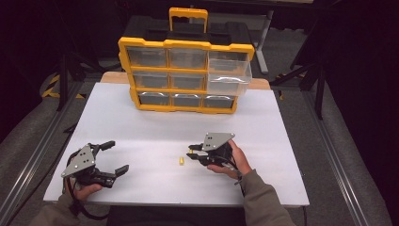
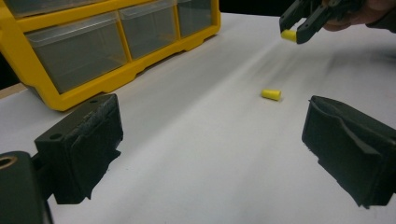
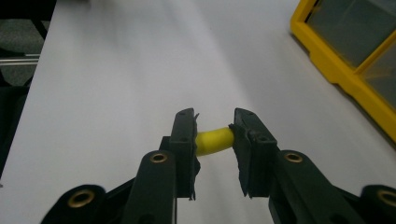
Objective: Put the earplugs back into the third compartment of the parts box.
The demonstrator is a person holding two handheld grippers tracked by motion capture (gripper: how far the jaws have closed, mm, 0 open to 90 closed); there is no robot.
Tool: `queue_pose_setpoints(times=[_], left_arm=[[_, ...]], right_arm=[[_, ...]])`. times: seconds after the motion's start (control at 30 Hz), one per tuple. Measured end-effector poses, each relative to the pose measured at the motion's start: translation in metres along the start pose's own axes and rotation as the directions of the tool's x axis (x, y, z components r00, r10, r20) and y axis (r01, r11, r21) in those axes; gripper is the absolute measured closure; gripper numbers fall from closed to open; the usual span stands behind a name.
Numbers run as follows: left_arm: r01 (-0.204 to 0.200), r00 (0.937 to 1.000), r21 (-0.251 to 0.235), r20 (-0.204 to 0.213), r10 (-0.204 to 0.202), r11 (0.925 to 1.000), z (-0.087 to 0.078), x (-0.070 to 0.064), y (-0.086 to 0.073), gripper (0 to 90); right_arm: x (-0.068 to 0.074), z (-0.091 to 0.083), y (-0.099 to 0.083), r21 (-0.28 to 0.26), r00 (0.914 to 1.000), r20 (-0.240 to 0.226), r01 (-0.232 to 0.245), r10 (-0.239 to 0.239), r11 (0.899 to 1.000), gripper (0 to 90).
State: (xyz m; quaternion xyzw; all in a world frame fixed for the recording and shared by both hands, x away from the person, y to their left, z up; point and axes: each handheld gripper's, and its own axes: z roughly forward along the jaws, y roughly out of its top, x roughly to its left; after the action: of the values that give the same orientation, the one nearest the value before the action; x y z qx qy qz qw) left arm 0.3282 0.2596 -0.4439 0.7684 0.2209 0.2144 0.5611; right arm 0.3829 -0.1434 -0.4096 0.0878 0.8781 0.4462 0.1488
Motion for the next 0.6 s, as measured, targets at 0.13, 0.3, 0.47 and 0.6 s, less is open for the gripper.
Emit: queue_pose_setpoints(times=[0.13,0.3,0.47,0.6], left_arm=[[-0.001,1.0000,0.002,0.001,0.001,1.0000,0.000,0.000,0.000,6.2],[0.001,1.0000,-0.001,0.000,-0.001,1.0000,0.000,0.000,0.000,6.2],[0.000,1.0000,0.005,-0.005,0.000,1.0000,0.000,-0.001,0.000,6.3],[0.004,0.9999,0.003,-0.010,-0.004,1.0000,-0.001,0.000,0.000,6.3]], right_arm=[[0.000,-0.014,0.003,-0.031,0.9992,0.039,-0.005,0.006,1.000,70.8],[-0.002,-0.036,0.005,-0.079,0.9944,0.104,-0.007,0.015,0.997,70.9],[-0.002,-0.053,0.004,-0.106,0.9836,0.179,-0.006,0.025,0.994,71.1],[-0.003,-0.066,0.002,-0.130,0.9709,0.237,-0.006,0.037,0.991,71.1]])
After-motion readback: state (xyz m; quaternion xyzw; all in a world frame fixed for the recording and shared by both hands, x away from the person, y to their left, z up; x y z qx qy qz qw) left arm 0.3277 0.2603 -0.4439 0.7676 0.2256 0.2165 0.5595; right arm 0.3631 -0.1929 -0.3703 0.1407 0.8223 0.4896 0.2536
